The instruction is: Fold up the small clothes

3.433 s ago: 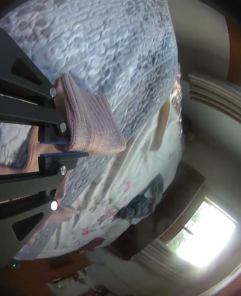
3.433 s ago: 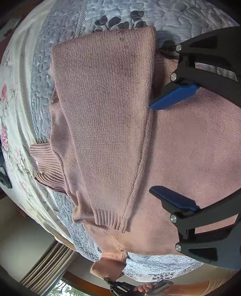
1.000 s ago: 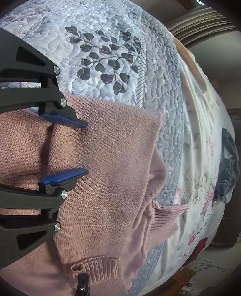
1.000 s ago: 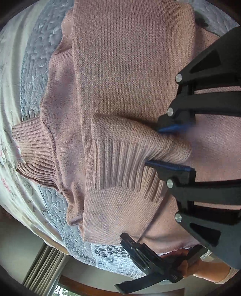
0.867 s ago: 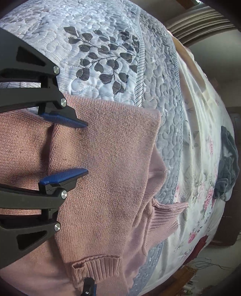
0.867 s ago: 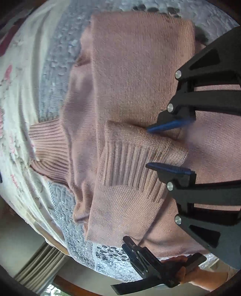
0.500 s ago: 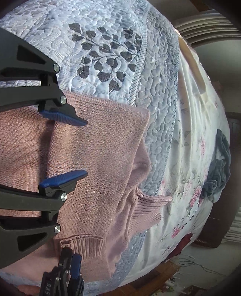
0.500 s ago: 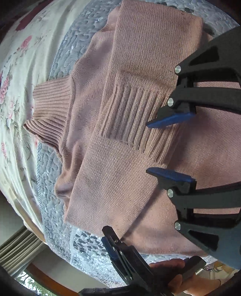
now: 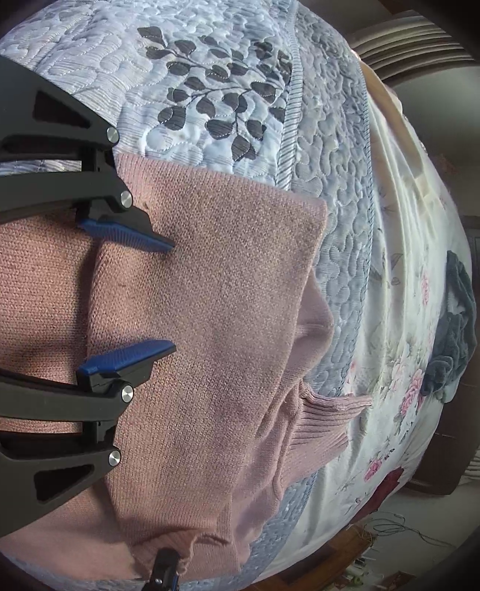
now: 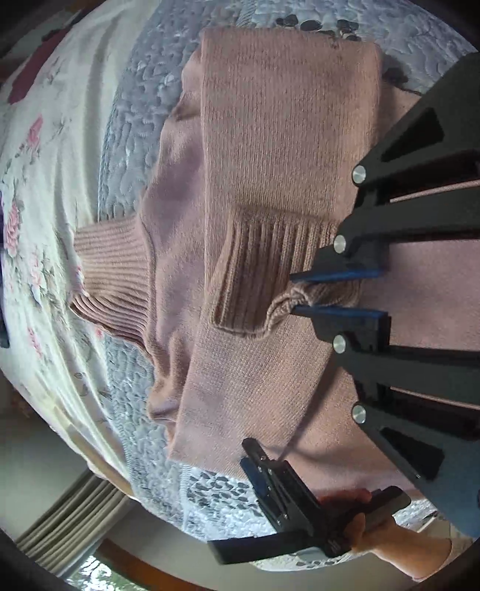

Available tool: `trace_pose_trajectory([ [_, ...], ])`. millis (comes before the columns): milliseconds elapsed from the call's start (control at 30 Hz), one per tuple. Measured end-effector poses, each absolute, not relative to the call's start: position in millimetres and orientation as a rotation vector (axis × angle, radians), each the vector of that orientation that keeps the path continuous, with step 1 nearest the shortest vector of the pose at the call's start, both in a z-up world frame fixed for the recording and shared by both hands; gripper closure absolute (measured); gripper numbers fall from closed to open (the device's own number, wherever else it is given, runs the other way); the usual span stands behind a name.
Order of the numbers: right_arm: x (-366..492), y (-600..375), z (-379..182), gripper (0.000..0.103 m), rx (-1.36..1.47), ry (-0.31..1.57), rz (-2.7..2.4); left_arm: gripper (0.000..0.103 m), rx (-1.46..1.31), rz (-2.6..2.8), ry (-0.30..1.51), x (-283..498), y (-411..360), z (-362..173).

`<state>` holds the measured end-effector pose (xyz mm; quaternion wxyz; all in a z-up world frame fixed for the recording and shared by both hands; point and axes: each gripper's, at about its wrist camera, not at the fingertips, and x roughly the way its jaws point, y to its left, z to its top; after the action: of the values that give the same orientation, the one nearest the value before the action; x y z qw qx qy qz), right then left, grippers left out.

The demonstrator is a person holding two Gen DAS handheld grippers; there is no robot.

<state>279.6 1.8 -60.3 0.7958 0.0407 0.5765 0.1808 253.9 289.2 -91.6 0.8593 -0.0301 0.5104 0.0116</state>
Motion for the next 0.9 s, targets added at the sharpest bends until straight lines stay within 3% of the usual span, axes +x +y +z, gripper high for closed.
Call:
trace_pose_trajectory([
  [433,270,-131,-64,0.085,0.157,1.244,0.119,0.052,-0.06,0.036,1.077,255,286,-81],
  [533,270,-123,-54,0.085,0.223,1.216,0.222,0.048,-0.11,0.0,1.05,256,278,-67],
  [633,276,-99,-51,0.077,0.198,1.204,0.287,0.047,-0.099,-0.034,1.05,261,261,-62],
  [900,293,-86,-96,0.08,0.137,1.313,0.264,0.046,-0.021,-0.026,1.129,270,253,-98],
])
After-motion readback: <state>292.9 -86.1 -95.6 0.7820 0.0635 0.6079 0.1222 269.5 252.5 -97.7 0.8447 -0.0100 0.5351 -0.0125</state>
